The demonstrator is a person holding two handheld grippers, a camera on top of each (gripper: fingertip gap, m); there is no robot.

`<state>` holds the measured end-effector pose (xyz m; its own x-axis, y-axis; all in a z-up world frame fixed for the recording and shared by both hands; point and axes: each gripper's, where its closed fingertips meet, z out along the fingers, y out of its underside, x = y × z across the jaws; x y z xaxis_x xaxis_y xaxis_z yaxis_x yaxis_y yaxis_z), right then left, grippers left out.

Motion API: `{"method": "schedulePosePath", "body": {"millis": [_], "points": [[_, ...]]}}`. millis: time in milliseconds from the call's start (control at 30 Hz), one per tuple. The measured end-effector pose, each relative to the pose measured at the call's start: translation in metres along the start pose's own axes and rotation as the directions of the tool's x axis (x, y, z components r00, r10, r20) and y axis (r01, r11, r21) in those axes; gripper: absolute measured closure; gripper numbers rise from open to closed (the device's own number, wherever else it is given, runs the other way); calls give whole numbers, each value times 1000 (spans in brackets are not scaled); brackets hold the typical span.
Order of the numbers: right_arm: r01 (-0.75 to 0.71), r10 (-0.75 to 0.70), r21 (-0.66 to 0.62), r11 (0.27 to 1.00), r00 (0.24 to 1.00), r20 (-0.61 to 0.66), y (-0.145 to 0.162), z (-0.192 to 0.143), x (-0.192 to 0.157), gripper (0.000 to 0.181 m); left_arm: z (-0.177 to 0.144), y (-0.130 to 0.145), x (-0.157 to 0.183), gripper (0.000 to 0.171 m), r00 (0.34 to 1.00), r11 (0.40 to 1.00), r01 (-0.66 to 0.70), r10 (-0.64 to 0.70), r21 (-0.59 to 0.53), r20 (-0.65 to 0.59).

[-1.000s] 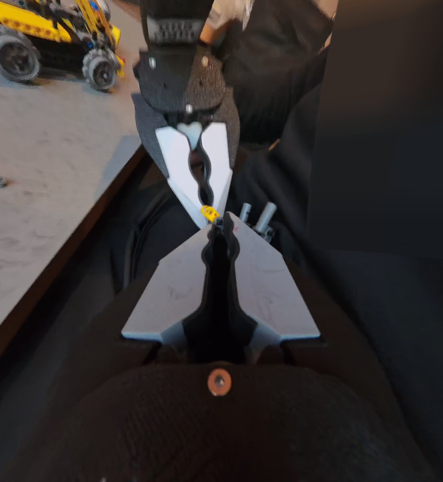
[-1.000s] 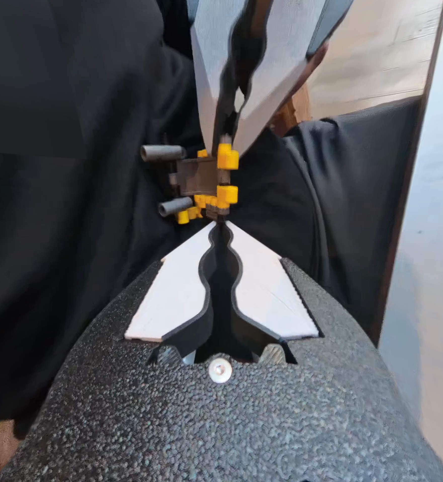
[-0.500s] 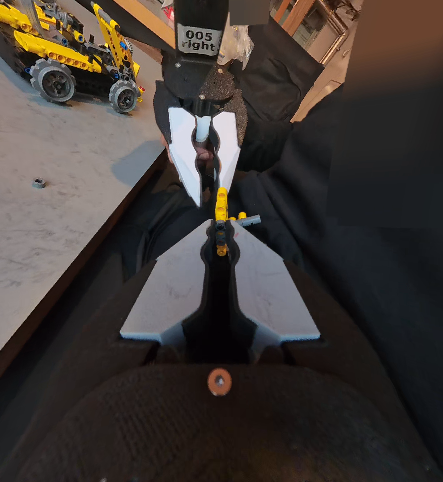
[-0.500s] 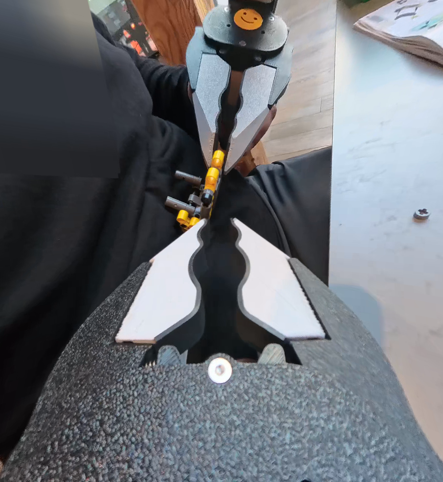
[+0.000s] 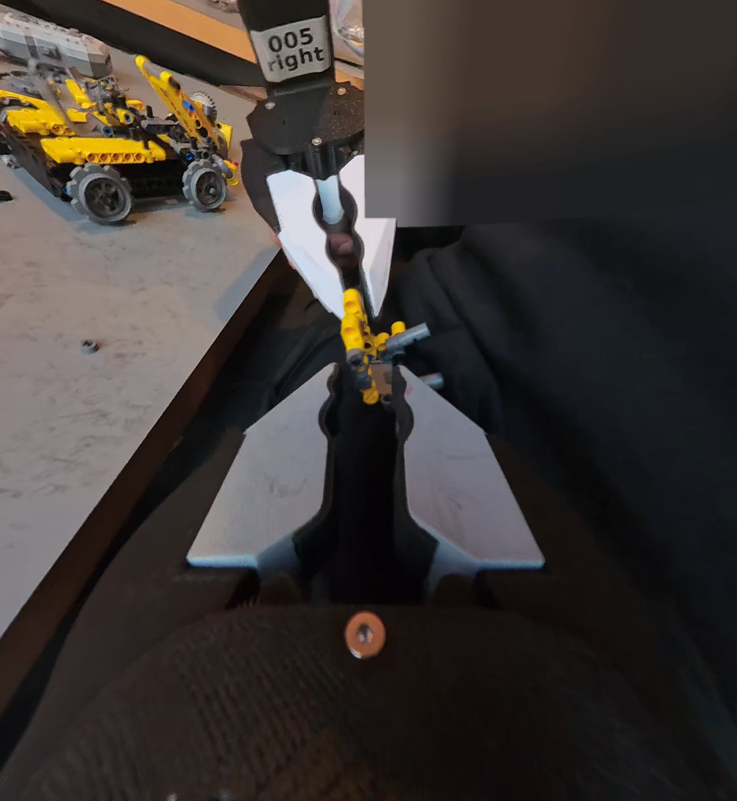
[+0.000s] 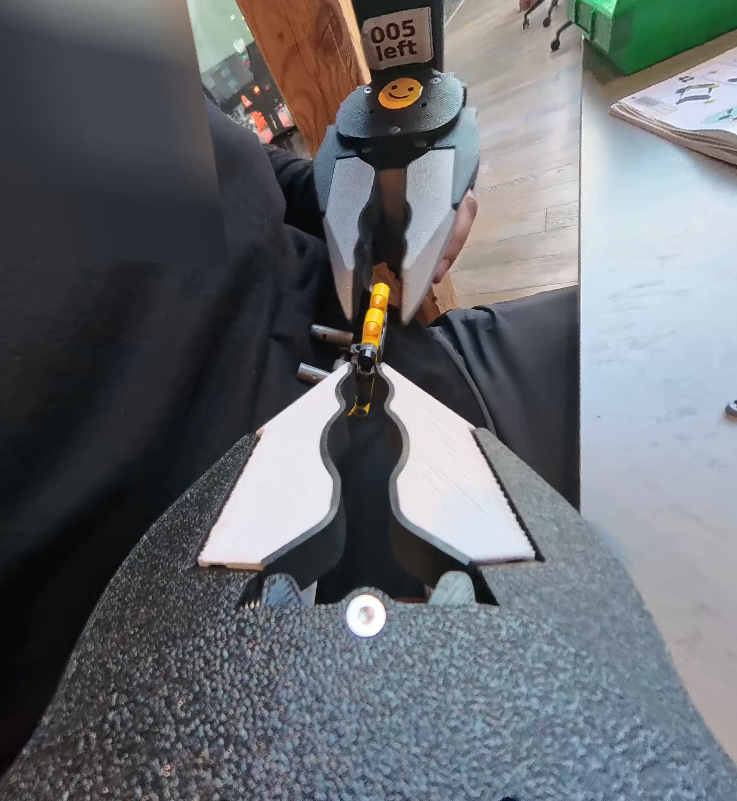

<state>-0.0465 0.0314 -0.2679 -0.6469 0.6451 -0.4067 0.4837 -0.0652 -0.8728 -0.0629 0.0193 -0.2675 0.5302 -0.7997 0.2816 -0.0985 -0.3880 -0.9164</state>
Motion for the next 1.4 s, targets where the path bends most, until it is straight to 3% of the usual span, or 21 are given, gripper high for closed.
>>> {"method": "schedulePosePath", "body": {"millis": [100,200,333,533,900,1100,1167,1400], "points": [[-25,24,14,1000,1000,19,1,1,1,174,-8,7,-11,150,998,999,48,-48,-3,28],[-42,41,17,999,999,30,1,4,3,174,-9,-2,-9,153,997,996,78,-77,42,-17],[-27,27,2,1000,1000,17,-2,8,3,175,-4,-2,-2,164,991,994,106,-104,20,-86],[-15,15,-22,1000,1000,-14,0,7,4,174,0,-1,-4,165,984,988,152,-151,8,-99],[-4,5,26,1000,1000,-24,-10,-4,1,179,1,-1,-4,166,990,993,115,-116,-11,-79],[30,-29,14,999,995,-92,-17,-13,-6,181,3,-6,2,166,995,997,75,-75,-3,-67],[52,-52,-8,999,989,-139,-16,-14,-4,181,5,-6,3,166,998,999,44,-44,-8,-55],[91,-99,-81,993,989,-108,-11,-7,-17,181,8,-6,12,166,999,999,-30,28,-40,-47]]}}
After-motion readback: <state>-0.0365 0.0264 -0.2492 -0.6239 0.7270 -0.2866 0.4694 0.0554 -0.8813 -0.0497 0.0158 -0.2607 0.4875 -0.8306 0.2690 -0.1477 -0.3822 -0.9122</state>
